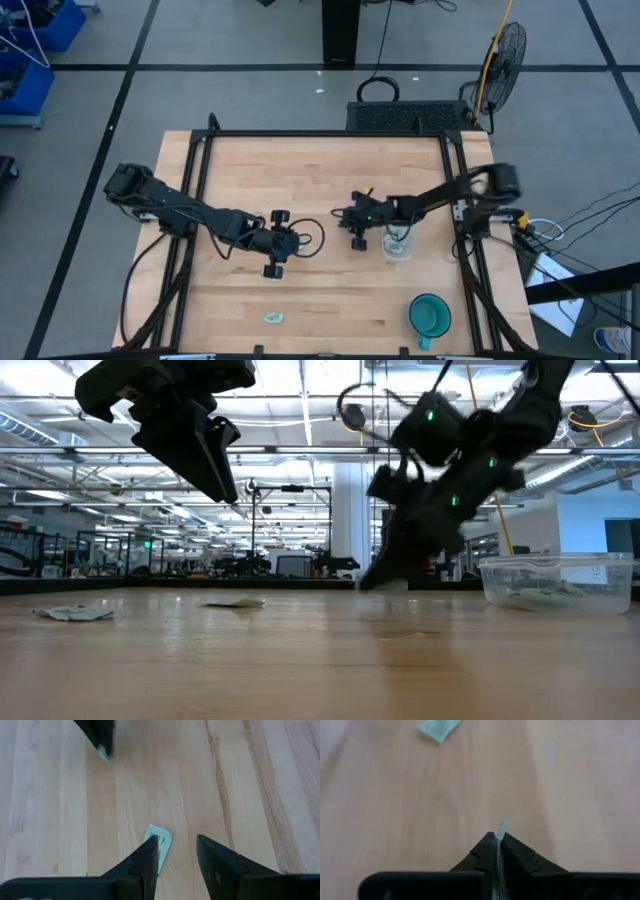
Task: Pick and place Stevia / Truvia into bins
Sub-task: Put the stevia packet into the bin
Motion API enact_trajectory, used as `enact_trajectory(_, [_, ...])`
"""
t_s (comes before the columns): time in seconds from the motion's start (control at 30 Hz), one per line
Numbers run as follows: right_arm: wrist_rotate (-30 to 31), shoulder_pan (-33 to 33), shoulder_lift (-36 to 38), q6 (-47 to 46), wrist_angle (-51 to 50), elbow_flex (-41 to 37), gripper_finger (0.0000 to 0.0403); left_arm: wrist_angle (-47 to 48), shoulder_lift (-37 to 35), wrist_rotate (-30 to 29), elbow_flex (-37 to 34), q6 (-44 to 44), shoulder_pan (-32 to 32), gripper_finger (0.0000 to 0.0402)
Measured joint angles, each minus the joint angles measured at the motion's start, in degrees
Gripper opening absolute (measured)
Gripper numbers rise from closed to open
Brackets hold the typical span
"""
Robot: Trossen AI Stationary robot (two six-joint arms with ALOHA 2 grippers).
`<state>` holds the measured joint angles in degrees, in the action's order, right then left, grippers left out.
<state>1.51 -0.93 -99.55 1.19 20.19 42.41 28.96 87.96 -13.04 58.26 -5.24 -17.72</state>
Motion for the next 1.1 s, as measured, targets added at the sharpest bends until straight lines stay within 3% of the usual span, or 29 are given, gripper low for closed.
enact_trajectory(0.2, [6.5, 4.2, 17.3, -3.6, -20.9, 0.3, 0.0015, 0.7, 0.0, 0.0, 0.0, -0.5, 0.0, 0.014])
enact_trajectory(0.37, [9.4, 10.6, 30.3, -17.4, -40.3, 0.3, 0.0021, 0.8, 0.0, 0.0, 0.0, -0.5, 0.0, 0.014])
enact_trajectory(0.63, [16.3, 20.2, 34.0, -31.3, -59.2, 0.2, 0.0059, 0.5, 0.0, -0.5, 0.0, -0.7, 0.0, 0.014])
enact_trajectory(0.93, [25.6, 20.9, 32.2, -27.6, -55.8, -0.5, 0.0136, -0.4, 0.0, -0.5, 0.0, -1.1, 0.0, 0.014])
enact_trajectory(1.1, [30.2, 20.9, 32.5, -22.6, -43.7, -0.6, 0.0149, -0.3, 0.0, 0.0, 0.0, -2.1, 0.0, 0.014])
